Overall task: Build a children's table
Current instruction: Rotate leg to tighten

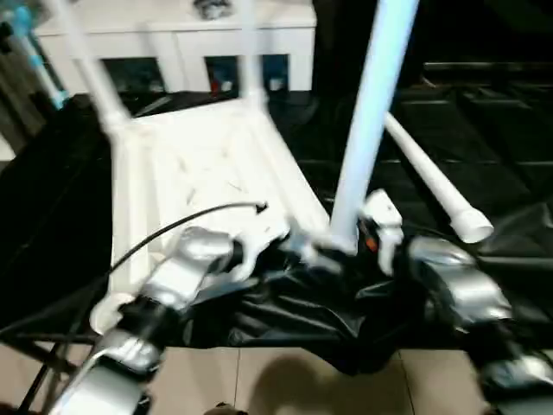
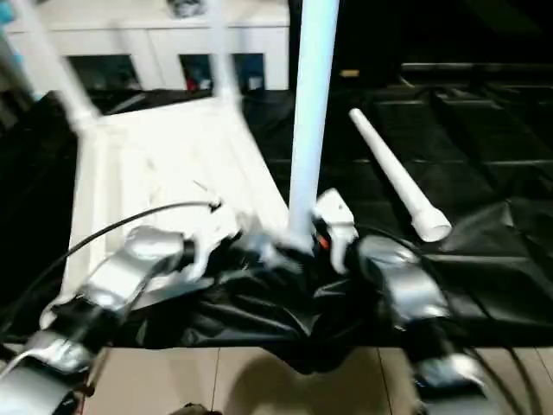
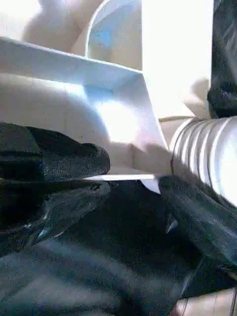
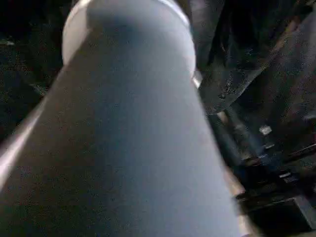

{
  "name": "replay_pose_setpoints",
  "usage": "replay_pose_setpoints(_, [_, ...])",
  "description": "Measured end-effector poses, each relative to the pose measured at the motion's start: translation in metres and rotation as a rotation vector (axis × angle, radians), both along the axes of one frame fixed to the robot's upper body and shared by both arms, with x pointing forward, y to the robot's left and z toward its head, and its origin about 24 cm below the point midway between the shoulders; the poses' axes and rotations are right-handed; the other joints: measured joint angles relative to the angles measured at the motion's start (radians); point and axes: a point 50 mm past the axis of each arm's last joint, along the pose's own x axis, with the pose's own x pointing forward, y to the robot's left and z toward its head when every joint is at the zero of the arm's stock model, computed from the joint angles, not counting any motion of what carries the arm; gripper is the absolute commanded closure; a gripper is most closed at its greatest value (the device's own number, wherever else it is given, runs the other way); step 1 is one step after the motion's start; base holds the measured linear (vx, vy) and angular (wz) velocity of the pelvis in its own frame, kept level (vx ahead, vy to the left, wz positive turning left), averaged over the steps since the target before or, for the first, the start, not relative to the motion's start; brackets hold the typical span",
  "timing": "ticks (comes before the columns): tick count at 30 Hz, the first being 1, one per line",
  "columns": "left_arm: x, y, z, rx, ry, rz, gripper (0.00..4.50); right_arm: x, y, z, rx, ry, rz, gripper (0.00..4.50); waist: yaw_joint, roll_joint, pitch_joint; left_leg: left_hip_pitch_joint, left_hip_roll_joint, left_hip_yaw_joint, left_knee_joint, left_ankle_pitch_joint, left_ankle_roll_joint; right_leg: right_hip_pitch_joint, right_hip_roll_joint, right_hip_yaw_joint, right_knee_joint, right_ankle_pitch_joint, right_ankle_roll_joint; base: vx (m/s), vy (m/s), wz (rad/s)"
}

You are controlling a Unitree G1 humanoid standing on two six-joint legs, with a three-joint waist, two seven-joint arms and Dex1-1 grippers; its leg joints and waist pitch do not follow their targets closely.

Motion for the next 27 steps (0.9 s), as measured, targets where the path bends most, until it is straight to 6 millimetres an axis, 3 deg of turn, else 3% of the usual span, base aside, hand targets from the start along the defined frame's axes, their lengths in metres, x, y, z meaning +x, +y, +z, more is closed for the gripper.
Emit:
replay_pose_setpoints(2, [-0.002, 0.002, 0.000, 0.007, 0.012, -0.036, 4.50, -0.005, -0.001, 0.000, -0.004, 0.007, 0.041, 0.69, 0.006, 0.000, 0.000, 0.001, 0.000, 0.001, 0.000, 0.000, 0.000, 0.000, 0.000, 0.001, 0.000, 0.000, 0.000, 0.000, 0.000, 0.00])
replay_pose_setpoints(13, [-0.006, 0.008, 0.001, 0.023, 0.028, -0.121, 4.50, -0.018, -0.001, 0.001, -0.028, 0.036, 0.128, 1.65, 0.010, 0.000, 0.000, 0.002, 0.000, 0.002, 0.001, 0.000, 0.000, 0.000, 0.000, 0.003, 0.001, 0.001, 0.000, 0.000, 0.000, 0.00])
replay_pose_setpoints(21, [-0.004, 0.008, -0.001, 0.017, 0.032, -0.093, 4.50, -0.017, 0.003, -0.001, -0.014, 0.032, 0.083, 1.74, 0.008, 0.000, 0.000, 0.003, 0.000, 0.002, 0.001, 0.000, 0.000, 0.001, 0.000, 0.003, 0.003, 0.001, 0.000, 0.000, 0.000, 0.00])
replay_pose_setpoints(22, [-0.002, 0.008, -0.001, 0.009, 0.033, -0.063, 4.50, -0.015, 0.004, -0.003, -0.012, 0.028, 0.046, 1.74, 0.006, 0.000, 0.000, 0.004, 0.000, 0.002, 0.001, 0.001, 0.000, 0.001, 0.000, 0.003, 0.004, 0.001, 0.000, 0.000, 0.000, 0.00])
replay_pose_setpoints(27, [0.019, -0.011, -0.002, -0.007, -0.002, 0.198, 4.50, 0.020, 0.016, -0.011, 0.030, -0.016, -0.358, 1.75, -0.048, -0.002, 0.000, 0.005, 0.000, 0.003, 0.002, 0.003, -0.008, 0.000, 0.000, 0.005, 0.004, 0.008, -0.002, 0.000, 0.000, 0.00])
